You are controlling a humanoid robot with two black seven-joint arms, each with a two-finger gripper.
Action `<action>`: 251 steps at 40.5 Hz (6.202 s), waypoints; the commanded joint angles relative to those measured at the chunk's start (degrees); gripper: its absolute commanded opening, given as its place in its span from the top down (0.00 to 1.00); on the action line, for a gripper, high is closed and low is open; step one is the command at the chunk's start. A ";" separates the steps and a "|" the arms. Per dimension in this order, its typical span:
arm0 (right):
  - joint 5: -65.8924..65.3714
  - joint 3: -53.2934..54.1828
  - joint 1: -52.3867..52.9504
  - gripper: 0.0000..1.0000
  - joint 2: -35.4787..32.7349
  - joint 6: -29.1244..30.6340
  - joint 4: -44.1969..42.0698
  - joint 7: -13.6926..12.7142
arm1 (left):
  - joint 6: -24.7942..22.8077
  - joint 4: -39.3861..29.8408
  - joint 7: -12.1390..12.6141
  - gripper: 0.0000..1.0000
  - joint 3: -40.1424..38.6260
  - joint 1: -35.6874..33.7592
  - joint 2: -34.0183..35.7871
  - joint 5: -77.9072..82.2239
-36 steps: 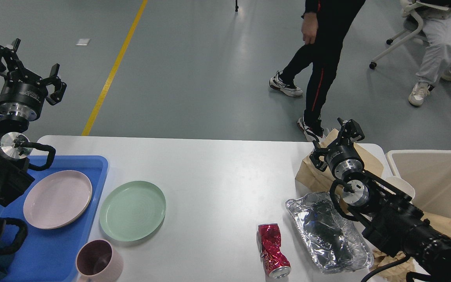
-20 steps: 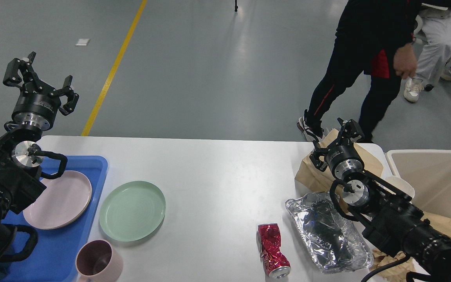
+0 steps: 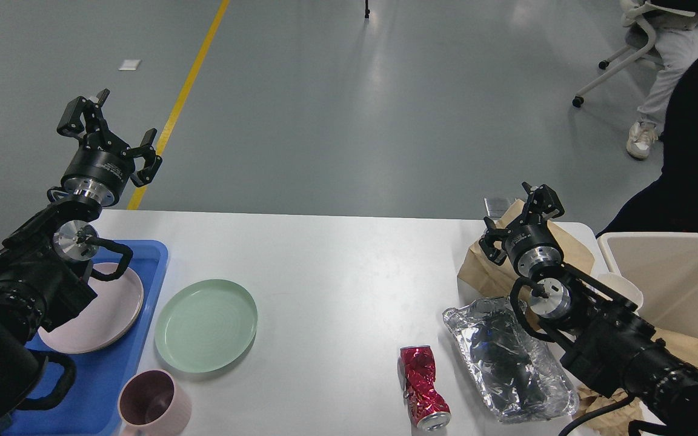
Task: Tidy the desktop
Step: 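Raise the left gripper up from its rest pose above the tray, then move the left gripper down toward the pink mug beside the tray, then close the left gripper on the pink mug, then lift the pink mug and lower it onto the blue tray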
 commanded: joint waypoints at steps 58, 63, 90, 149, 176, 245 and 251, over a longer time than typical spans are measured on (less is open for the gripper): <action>-0.01 0.00 0.00 0.00 -0.02 0.01 0.00 0.00 | -22.17 -38.59 46.00 0.03 103.24 -36.30 2.11 4.73; -0.01 0.00 0.00 0.00 -0.02 0.01 0.00 0.00 | -22.17 -46.68 46.08 0.03 103.15 -37.62 1.76 4.73; -0.01 0.00 0.00 0.00 -0.02 0.01 0.00 0.00 | -22.17 -53.28 46.08 0.03 104.11 -32.09 1.94 5.96; -0.01 0.00 0.00 0.00 -0.02 0.01 0.00 0.00 | -22.17 -46.78 46.26 0.84 96.82 -20.49 -3.25 8.60; -0.01 0.00 0.00 0.00 -0.02 0.01 -0.09 0.00 | -22.17 -47.39 43.27 1.00 97.52 -25.58 -1.76 7.72; -0.01 0.00 0.00 0.00 -0.02 0.01 0.00 0.00 | -22.17 -31.13 42.04 1.00 99.19 -16.97 12.31 8.33; -0.01 0.00 0.00 0.00 -0.02 0.01 0.00 0.00 | -22.17 -31.13 42.04 1.00 99.19 -15.30 10.64 8.33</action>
